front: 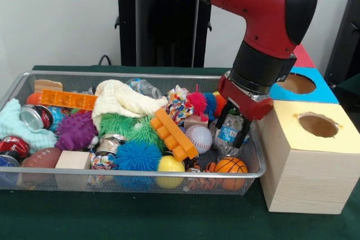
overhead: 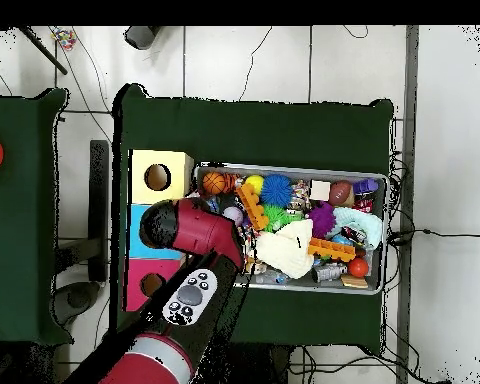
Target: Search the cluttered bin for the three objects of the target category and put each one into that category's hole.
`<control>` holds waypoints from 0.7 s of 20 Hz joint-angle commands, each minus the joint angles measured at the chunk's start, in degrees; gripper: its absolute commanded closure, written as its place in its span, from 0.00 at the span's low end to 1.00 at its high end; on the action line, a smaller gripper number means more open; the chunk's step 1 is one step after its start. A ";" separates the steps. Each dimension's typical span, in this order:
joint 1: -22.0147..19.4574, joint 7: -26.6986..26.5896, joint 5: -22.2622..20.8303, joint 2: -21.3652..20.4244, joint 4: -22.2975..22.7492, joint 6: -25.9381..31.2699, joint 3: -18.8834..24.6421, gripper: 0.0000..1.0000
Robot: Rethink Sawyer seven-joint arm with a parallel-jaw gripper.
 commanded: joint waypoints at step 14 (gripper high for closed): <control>1.27 10.07 1.24 -7.69 16.91 -13.32 13.45 1.00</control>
